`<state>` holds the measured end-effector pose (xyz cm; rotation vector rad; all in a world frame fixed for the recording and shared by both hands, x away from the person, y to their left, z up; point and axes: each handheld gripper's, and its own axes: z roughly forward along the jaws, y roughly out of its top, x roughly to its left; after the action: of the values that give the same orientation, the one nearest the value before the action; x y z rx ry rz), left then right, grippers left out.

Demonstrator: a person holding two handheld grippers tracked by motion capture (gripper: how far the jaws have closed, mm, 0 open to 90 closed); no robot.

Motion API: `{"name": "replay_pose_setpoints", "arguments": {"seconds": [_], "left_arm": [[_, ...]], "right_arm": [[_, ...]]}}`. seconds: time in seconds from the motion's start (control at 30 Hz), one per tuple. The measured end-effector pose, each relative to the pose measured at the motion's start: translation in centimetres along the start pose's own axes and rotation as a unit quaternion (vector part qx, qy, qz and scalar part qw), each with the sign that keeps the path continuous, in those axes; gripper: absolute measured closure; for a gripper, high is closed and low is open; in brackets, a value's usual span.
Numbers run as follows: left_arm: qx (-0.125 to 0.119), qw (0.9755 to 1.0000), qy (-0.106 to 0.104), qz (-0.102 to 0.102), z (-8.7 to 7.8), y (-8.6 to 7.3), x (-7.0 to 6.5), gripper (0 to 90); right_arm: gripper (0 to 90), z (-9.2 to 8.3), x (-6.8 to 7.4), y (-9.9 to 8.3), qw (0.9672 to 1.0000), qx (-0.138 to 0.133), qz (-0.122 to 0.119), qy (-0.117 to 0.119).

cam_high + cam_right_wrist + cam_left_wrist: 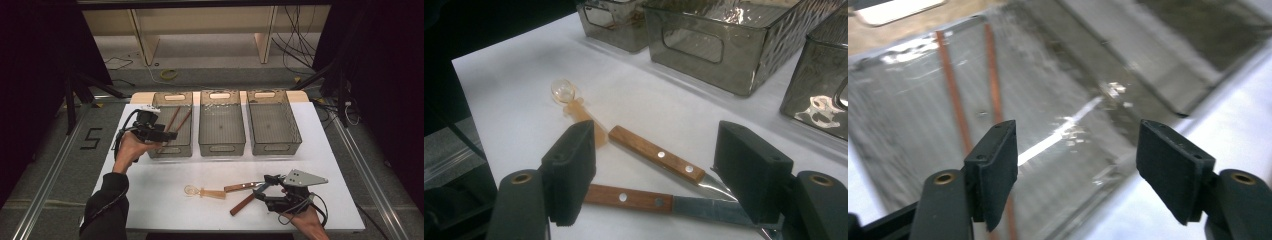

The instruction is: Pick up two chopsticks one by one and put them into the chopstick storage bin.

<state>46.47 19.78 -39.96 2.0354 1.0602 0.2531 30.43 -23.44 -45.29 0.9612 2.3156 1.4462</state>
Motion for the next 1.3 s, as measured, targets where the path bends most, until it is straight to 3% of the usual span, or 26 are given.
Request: {"name": "replay_pose_setpoints", "arguments": {"seconds": [0.03,0.1,0.13,0.23,0.43,0.7,0.83,1.03,1.3], "left_arm": [[0.000,0.9999,-0.006,0.010,-0.1,-0.1,-0.4,30.5],[0.010,0.9996,0.003,0.026,-0.1,-0.1,-1.1,29.4],[0.003,0.9995,0.002,0.032,-0.2,-0.2,-1.5,29.0],[0.005,0.9977,-0.025,0.062,-0.5,0.0,-3.0,27.4],[0.008,0.9937,-0.047,0.101,-0.6,0.0,-5.3,24.0],[0.031,0.9913,-0.050,0.117,0.6,-0.9,-6.2,22.6],[0.032,0.9903,-0.059,0.122,0.8,-1.0,-7.0,22.5],[0.048,0.9868,-0.066,0.140,1.3,-1.5,-7.9,22.0],[0.073,0.9830,-0.079,0.149,2.2,-2.2,-8.6,21.3]], "right_arm": [[33.7,0.0,0.0,0.0,1.0000,0.000,0.000,0.000],[33.7,0.0,0.0,0.0,1.0000,0.000,0.000,0.001],[33.7,0.1,0.1,0.0,1.0000,0.001,-0.001,0.001],[33.7,0.0,0.2,0.0,1.0000,-0.001,-0.003,0.001],[33.7,-0.2,0.1,0.0,1.0000,-0.002,-0.002,-0.001],[33.7,-0.3,0.1,0.1,1.0000,-0.003,-0.002,-0.002],[33.7,-0.4,0.1,0.1,1.0000,-0.008,-0.003,-0.003],[33.6,-0.5,0.1,0.1,1.0000,-0.008,-0.003,-0.003],[33.6,-0.4,-0.1,0.0,1.0000,-0.008,0.001,-0.001]]}}
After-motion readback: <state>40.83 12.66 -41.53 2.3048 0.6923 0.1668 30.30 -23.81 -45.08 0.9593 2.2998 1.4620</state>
